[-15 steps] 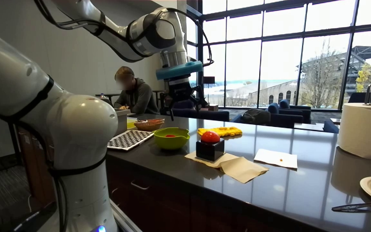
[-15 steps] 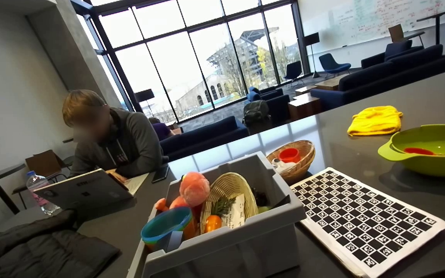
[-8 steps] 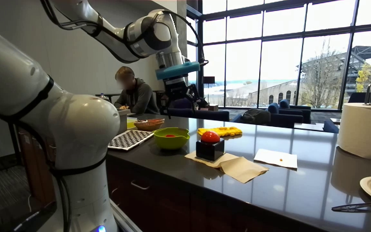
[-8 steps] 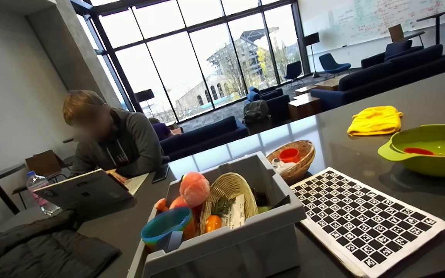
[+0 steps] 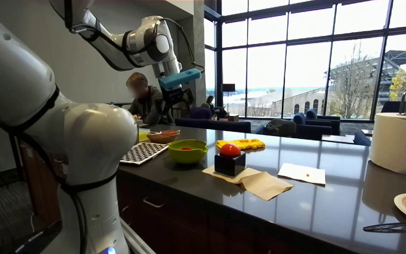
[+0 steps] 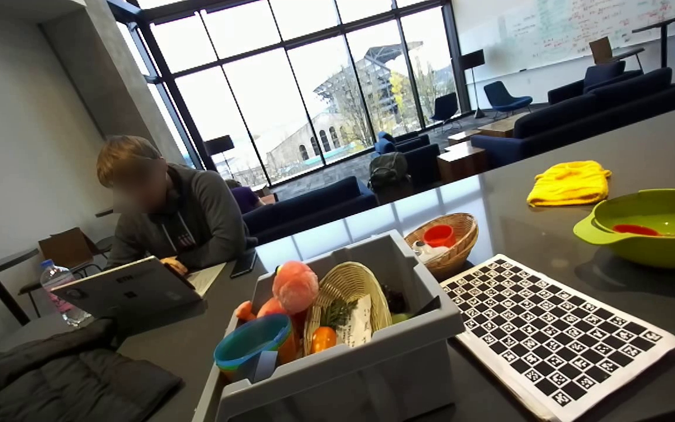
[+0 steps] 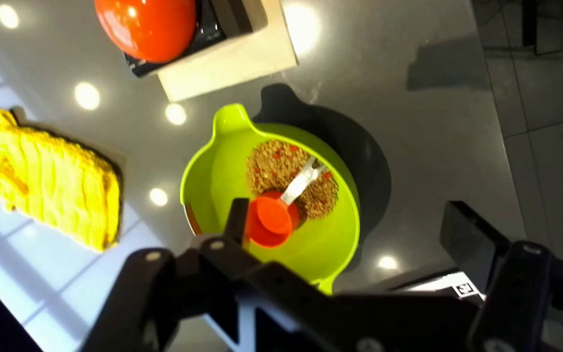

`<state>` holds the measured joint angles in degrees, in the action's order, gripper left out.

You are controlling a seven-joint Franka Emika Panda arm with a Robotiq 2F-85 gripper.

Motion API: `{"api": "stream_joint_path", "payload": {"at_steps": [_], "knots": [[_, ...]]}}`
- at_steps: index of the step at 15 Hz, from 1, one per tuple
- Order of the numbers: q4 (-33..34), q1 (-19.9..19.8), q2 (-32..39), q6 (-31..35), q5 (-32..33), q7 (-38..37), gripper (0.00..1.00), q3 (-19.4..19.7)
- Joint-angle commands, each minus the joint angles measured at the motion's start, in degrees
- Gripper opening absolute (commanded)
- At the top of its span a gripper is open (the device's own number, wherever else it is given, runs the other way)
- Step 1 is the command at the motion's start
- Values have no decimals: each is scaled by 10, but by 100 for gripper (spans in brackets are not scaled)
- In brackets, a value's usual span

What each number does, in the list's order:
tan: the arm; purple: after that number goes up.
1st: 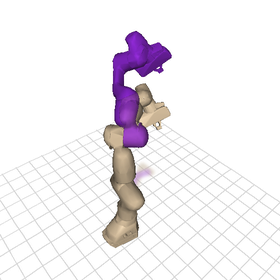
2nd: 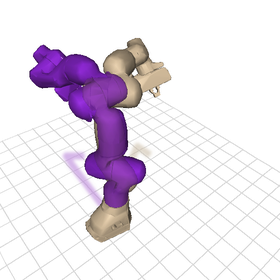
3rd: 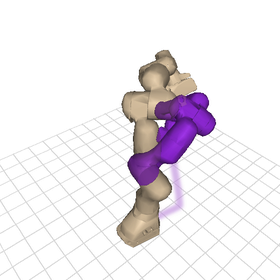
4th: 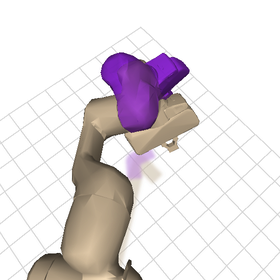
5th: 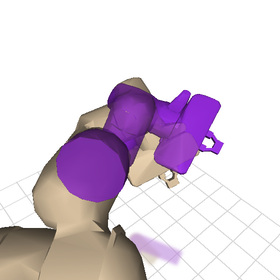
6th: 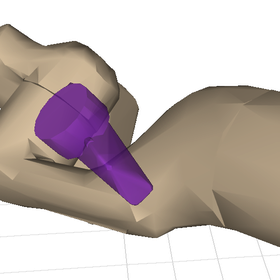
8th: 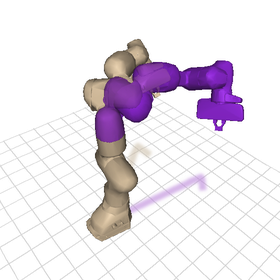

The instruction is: Remove the measuring cup from the green bowl and put it on the counter.

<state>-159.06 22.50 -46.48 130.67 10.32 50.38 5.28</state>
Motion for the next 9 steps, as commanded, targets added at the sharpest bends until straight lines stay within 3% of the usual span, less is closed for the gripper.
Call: {"api": "stream_joint_path", "payload": {"at_steps": [1, 5, 6, 7, 9], "knots": [[1, 48, 22, 34, -32, 75, 100, -8], [1, 95, 52, 60, -57, 171, 100, -8], [1, 98, 55, 55, -61, 186, 100, -12], [1, 74, 42, 43, -62, 156, 100, -24], [1, 81, 52, 45, -66, 177, 100, -25]]}}
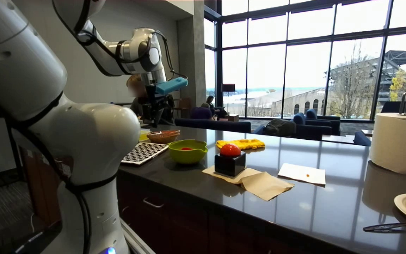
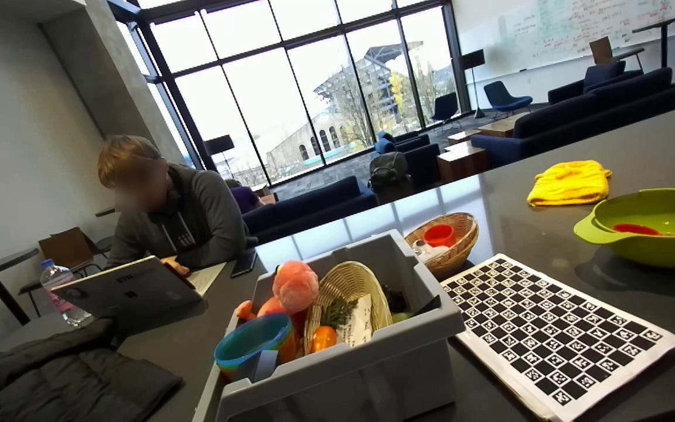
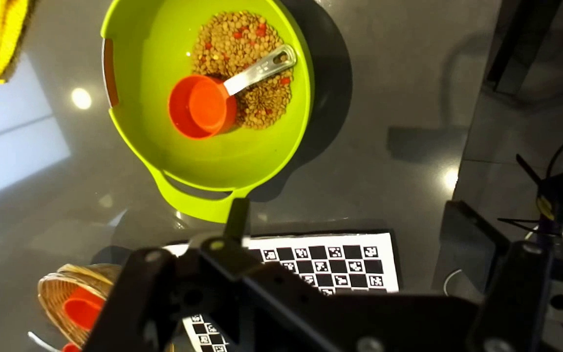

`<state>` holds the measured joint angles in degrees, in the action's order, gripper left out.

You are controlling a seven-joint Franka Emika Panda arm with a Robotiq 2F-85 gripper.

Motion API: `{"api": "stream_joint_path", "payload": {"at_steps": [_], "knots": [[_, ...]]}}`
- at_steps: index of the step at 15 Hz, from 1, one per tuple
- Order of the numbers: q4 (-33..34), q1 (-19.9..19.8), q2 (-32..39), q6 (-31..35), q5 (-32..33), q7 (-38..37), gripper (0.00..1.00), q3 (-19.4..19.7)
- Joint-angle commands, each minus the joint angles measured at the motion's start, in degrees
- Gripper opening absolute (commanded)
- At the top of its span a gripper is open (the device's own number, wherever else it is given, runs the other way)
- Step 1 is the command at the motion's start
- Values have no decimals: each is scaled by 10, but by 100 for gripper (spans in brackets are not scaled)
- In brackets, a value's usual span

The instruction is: Remove the measuring cup from the green bowl and put it on the counter.

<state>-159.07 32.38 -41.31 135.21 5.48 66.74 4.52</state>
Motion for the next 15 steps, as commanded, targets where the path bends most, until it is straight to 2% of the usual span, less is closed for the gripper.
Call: {"api": "stream_joint_path", "payload": {"at_steps": [1, 8, 15], "knots": [[1, -17, 3, 0, -18, 16, 100, -18], [1, -20, 9, 15, -17, 29, 100, -14], [1, -27, 38, 109, -23, 98, 100, 16]]}}
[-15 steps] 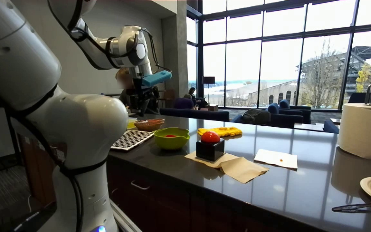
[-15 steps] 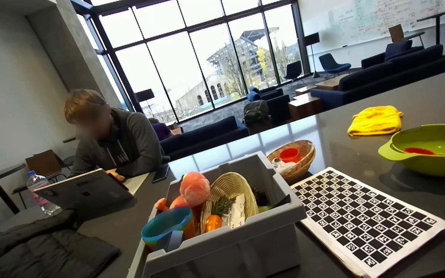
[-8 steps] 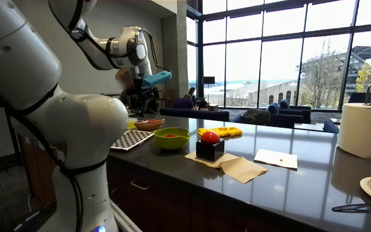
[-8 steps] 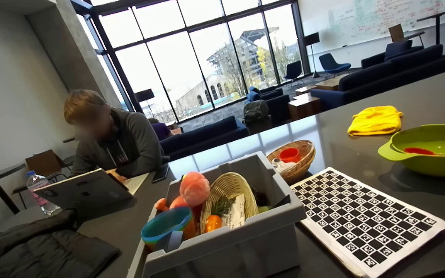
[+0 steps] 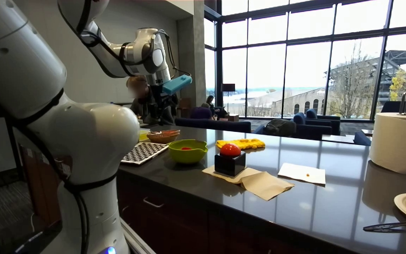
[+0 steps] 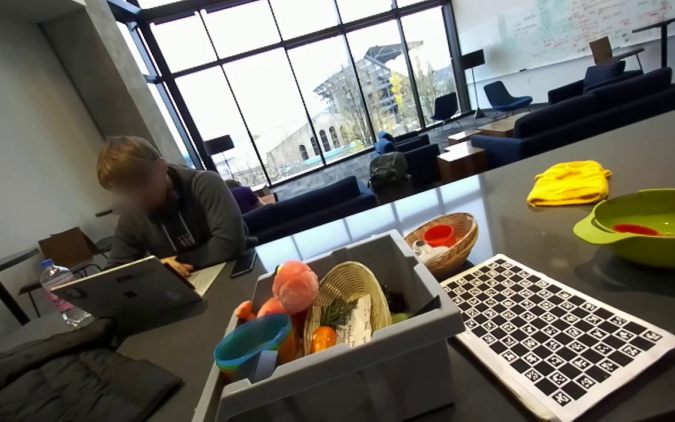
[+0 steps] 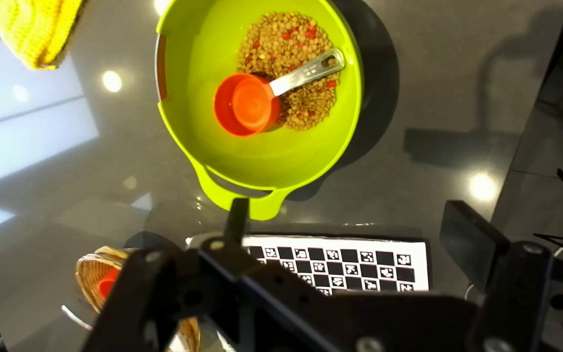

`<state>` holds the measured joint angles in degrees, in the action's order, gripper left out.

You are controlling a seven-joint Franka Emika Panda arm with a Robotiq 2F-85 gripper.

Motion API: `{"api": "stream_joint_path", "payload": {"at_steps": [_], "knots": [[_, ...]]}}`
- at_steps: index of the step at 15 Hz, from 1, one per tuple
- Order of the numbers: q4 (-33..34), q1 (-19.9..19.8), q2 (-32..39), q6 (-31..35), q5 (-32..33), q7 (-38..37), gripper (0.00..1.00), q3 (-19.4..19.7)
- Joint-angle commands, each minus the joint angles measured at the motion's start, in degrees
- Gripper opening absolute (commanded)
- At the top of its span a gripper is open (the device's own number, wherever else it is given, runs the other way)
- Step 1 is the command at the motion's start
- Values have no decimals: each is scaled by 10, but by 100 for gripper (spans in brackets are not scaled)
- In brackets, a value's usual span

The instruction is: Remove the measuring cup from the green bowl and put it on the counter.

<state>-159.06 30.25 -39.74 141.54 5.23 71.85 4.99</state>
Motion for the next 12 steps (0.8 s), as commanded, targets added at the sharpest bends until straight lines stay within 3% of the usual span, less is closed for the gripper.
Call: {"api": "stream_joint_path", "payload": {"at_steps": [1, 7, 12], "knots": [[3, -4, 33, 62, -25, 62, 100, 19], [32, 6, 109, 111, -88, 145, 100, 56], [78, -5, 167, 119, -152, 175, 100, 51]]}}
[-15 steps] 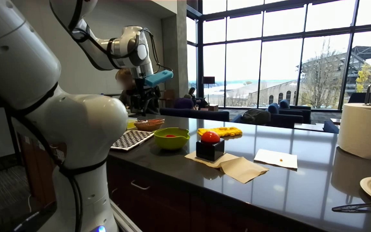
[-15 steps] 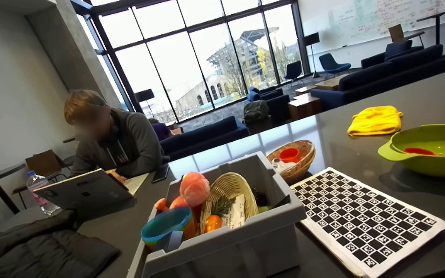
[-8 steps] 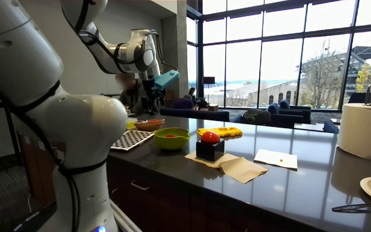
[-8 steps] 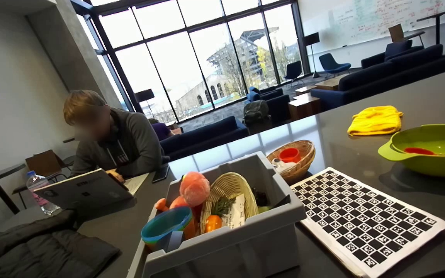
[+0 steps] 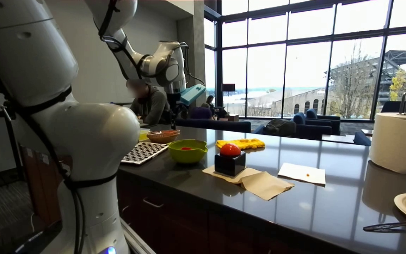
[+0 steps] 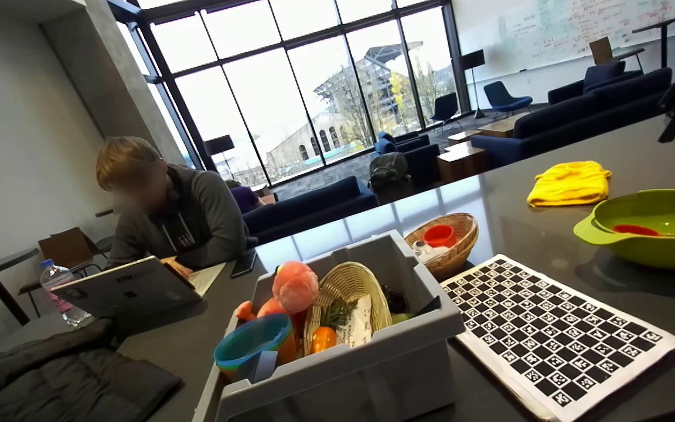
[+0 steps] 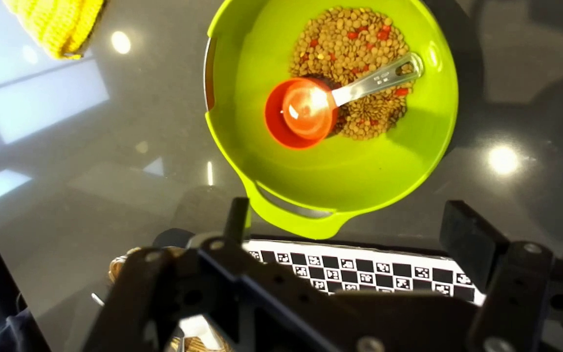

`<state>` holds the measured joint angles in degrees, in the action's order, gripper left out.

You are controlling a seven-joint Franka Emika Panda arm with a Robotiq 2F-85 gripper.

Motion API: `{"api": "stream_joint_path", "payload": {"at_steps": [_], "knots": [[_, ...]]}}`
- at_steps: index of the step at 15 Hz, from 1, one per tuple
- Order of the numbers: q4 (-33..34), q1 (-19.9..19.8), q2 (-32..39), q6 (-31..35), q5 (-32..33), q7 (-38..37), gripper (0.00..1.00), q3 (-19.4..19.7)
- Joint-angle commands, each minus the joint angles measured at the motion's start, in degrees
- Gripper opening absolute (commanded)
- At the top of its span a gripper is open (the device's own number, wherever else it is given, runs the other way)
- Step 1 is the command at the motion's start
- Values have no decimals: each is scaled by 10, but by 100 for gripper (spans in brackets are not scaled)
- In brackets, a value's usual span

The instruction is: Remove the measuring cup from the green bowl and put it on the counter.

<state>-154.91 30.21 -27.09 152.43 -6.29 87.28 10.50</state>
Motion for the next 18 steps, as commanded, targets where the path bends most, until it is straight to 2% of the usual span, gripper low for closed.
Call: {"api": "stream_joint_path", "payload": {"at_steps": [1, 7, 9, 14, 17, 18], "knots": [[44, -11, 45, 8, -47, 16, 100, -9], [66, -104, 24, -15, -15, -80, 100, -68], [73, -118, 12, -32, -17, -112, 100, -78], [84, -108, -2, -84, -45, -142, 100, -75], [82, -114, 1, -80, -39, -164, 100, -80], [83, -109, 6, -78, -36, -149, 100, -75]]}}
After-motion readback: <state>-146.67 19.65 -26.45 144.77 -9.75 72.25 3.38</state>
